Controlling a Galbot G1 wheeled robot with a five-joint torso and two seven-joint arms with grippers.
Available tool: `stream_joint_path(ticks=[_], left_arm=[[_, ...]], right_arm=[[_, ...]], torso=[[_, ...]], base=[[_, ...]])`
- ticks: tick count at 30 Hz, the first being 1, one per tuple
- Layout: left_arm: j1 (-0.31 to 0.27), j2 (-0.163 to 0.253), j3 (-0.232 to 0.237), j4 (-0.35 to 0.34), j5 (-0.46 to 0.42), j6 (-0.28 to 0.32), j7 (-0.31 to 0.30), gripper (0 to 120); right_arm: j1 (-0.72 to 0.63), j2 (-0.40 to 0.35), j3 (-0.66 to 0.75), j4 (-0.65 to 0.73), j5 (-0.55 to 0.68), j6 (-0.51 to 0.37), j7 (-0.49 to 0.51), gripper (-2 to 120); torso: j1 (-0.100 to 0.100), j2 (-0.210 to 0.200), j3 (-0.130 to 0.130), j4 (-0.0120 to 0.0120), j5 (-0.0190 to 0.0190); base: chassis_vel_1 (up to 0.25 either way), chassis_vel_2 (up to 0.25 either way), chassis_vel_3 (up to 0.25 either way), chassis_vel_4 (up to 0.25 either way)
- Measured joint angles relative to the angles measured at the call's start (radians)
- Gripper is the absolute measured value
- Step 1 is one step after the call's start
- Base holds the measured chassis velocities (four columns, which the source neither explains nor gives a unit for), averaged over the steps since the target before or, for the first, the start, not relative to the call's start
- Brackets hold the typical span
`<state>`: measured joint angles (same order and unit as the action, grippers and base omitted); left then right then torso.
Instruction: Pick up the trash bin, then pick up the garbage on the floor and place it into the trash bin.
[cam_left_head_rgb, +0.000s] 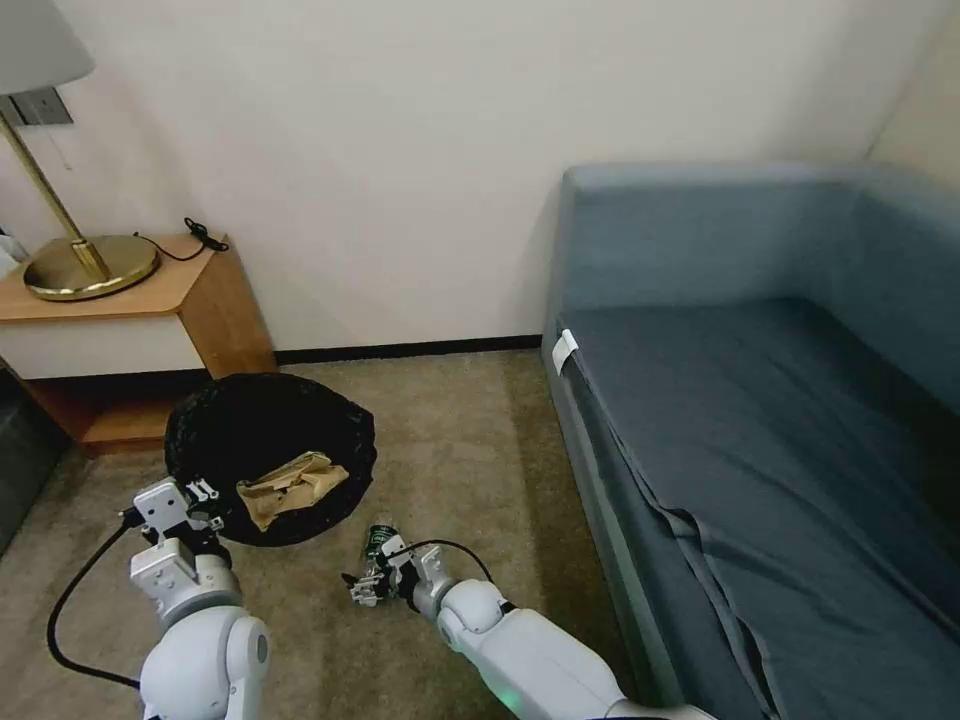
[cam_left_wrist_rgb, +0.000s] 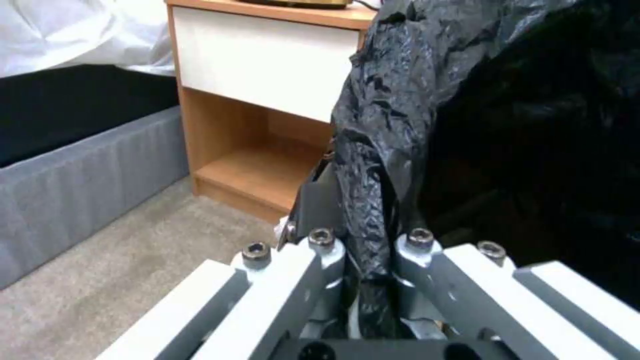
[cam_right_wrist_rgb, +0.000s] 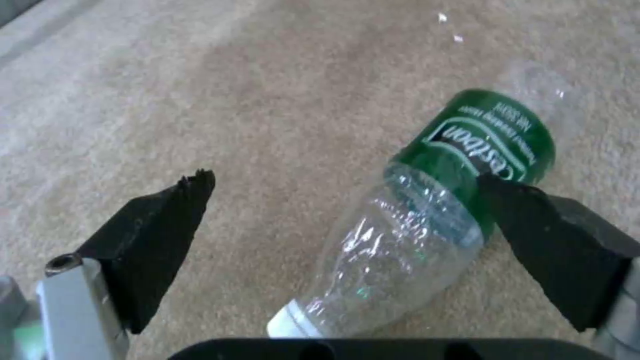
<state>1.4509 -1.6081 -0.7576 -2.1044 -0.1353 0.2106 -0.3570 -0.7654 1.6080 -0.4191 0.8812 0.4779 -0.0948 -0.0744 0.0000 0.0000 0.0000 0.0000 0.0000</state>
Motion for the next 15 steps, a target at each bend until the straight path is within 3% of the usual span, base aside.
stream_joint_path(ticks=[8, 15], left_arm=[[0.003, 0.000, 0.019, -0.001, 0.027, 0.000, -0.002, 4], [0.003, 0.000, 0.031, -0.001, 0.040, -0.001, -0.005, 4]], right_arm=[[-0.006, 0.000, -0.028, 0.020, 0.003, -0.068, 0.097, 100], [-0.007, 0.000, -0.038, 0.017, 0.003, -0.085, 0.103, 100]], torso=[[0.000, 0.000, 0.000, 0.0000, 0.0000], [0.000, 0.000, 0.000, -0.0001, 0.0000]], base=[[0.000, 0.000, 0.000, 0.000], [0.000, 0.000, 0.000, 0.000]])
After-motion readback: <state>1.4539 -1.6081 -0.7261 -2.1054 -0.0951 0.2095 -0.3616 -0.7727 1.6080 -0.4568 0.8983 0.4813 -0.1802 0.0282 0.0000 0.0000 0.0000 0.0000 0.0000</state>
